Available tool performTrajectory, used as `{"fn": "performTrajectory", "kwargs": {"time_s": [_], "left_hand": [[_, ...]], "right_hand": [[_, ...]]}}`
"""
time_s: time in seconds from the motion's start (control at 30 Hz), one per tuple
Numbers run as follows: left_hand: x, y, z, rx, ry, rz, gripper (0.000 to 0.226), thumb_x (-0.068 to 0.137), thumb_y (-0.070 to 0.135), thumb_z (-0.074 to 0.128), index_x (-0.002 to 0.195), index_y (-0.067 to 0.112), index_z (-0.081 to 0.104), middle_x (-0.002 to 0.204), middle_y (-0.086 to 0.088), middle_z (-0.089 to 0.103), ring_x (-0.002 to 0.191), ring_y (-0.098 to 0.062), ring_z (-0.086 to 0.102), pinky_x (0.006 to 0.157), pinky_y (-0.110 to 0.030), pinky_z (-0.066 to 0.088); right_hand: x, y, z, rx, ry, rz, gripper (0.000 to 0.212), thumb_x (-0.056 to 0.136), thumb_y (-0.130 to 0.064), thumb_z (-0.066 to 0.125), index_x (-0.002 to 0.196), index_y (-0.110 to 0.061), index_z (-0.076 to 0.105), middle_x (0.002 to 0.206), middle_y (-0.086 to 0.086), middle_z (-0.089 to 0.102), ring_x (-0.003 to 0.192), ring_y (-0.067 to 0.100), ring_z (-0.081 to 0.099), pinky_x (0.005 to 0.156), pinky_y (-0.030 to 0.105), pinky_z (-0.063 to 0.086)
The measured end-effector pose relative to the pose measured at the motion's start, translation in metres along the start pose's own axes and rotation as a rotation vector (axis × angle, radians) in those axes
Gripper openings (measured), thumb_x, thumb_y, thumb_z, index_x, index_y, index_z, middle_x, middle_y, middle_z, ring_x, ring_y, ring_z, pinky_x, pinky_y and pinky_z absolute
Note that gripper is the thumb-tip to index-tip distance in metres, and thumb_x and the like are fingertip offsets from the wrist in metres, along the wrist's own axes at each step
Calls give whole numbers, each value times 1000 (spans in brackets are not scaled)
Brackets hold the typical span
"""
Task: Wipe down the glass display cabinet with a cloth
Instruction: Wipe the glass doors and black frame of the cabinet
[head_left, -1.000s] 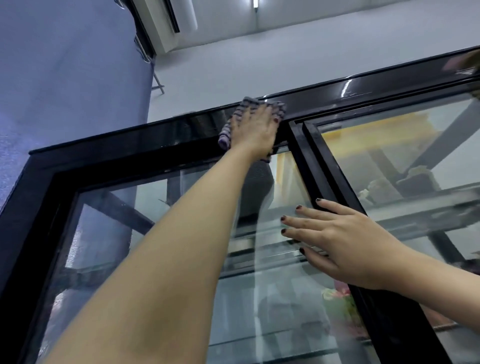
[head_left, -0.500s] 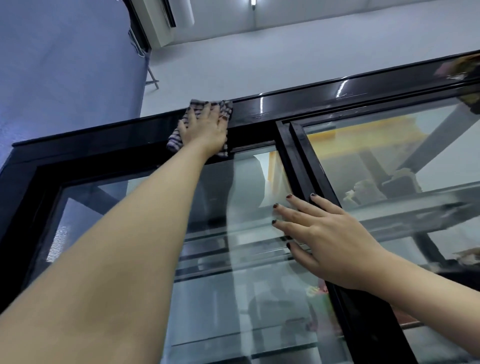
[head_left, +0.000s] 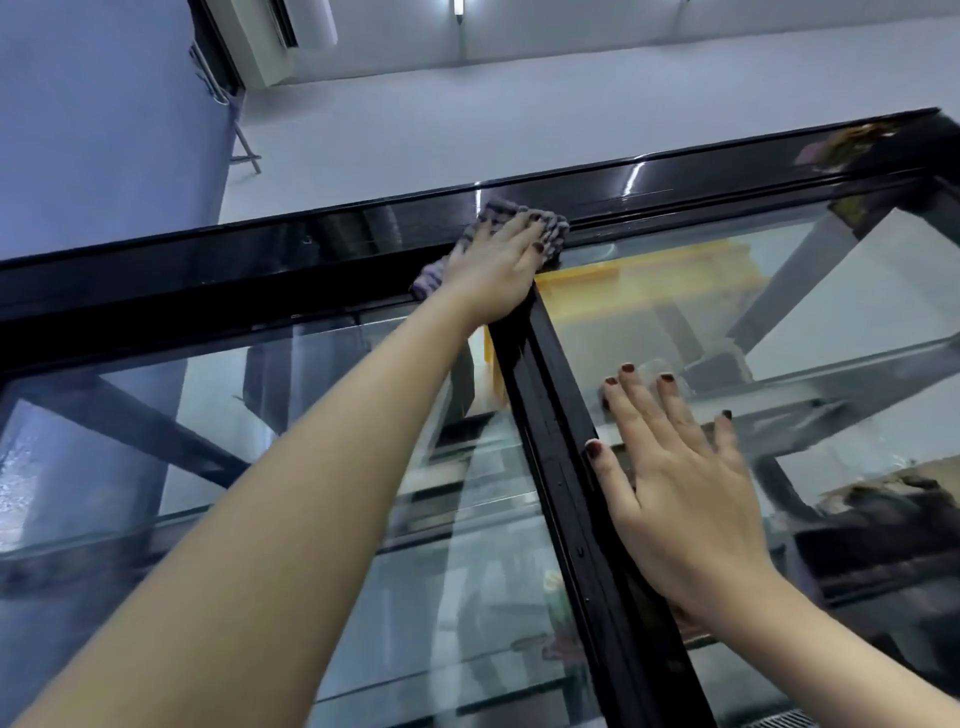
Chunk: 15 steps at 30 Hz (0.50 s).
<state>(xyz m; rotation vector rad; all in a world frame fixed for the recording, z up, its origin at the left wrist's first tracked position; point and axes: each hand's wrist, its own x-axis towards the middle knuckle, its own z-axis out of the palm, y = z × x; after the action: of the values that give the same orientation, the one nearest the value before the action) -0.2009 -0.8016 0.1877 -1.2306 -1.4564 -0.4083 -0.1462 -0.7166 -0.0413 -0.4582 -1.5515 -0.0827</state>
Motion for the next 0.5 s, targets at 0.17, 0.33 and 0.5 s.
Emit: {"fn": "performTrajectory", "kwargs": {"time_s": [0.17,0.33,0.5], "left_hand": [[-38,-3,28,-104,123,62,48,103,30,25,150,21,19,158,4,6,145,-20,-9,113,-29,-6],[8,0,17,-179,317,-131,46,103,26,27,148,18,24,158,1,13,145,-20,-6,115,-32,0],[-15,4,31,-262,386,-141,45,102,25,31,147,20,29,158,2,13,145,-19,-2,114,-31,7]], "right_hand": [[-3,1,0,12,32,83,55,93,-47,5,147,-42,-5,144,-22,-24,141,4,-21,115,42,-10],[-3,2,1,30,31,68,56,94,-46,14,147,-42,-2,142,-22,-22,143,7,-18,115,43,-9],[-4,3,0,48,34,50,55,96,-44,19,148,-39,4,149,-20,-15,144,9,-15,115,44,-8]]}}
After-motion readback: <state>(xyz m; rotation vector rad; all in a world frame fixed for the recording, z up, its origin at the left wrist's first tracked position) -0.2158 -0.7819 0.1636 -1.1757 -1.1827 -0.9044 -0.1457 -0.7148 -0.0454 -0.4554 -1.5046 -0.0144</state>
